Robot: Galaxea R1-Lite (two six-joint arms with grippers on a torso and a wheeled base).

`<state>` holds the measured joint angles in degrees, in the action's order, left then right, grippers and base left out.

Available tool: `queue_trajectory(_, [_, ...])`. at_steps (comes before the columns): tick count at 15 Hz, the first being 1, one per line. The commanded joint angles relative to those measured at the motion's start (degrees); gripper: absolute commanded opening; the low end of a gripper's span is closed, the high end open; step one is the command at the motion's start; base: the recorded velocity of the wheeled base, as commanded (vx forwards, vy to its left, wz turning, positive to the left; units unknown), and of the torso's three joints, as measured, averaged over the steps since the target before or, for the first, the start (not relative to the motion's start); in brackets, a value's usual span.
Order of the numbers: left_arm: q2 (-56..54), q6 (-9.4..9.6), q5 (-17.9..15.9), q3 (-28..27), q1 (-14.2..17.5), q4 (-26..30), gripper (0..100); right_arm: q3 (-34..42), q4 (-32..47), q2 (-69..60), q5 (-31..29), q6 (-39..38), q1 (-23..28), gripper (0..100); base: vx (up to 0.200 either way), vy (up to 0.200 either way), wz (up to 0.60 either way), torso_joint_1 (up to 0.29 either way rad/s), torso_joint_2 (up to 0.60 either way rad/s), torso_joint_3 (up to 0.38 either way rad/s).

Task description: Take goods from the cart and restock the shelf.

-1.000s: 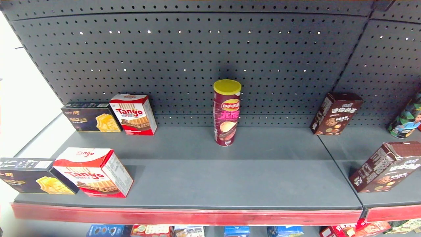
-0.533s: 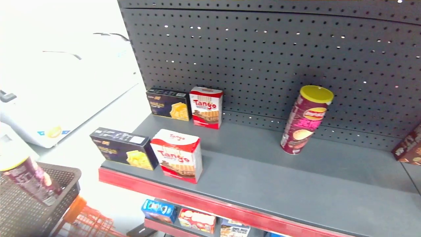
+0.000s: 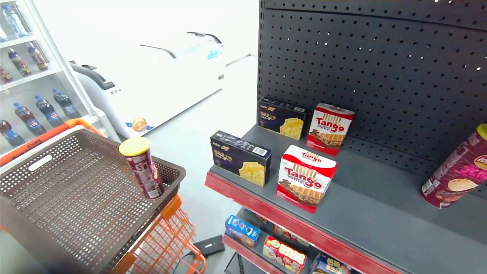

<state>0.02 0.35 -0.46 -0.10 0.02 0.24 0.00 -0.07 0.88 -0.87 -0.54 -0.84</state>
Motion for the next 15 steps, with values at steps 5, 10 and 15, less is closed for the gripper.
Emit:
queue_trajectory(5, [0.0, 0.09, -0.2, 0.0, 0.1, 0.0, 100, 0.0, 0.0, 0.1, 0.0, 0.0, 0.0, 100, 0.0, 0.0, 0.0, 0.0, 0.0, 0.0])
queue_trajectory(10, [0.9, 0.7, -0.1, -5.6, 0.2, 0.7, 100, 0.0, 0.0, 0.1, 0.0, 0.0, 0.0, 100, 0.0, 0.0, 0.0, 0.0, 0.0, 0.0])
queue_trajectory(15, [28.8, 0.88, 1.5, -18.3, 1.2, -0.7, 100, 0.0, 0.0, 0.1, 0.0, 0.0, 0.0, 100, 0.0, 0.0, 0.0, 0.0, 0.0, 0.0])
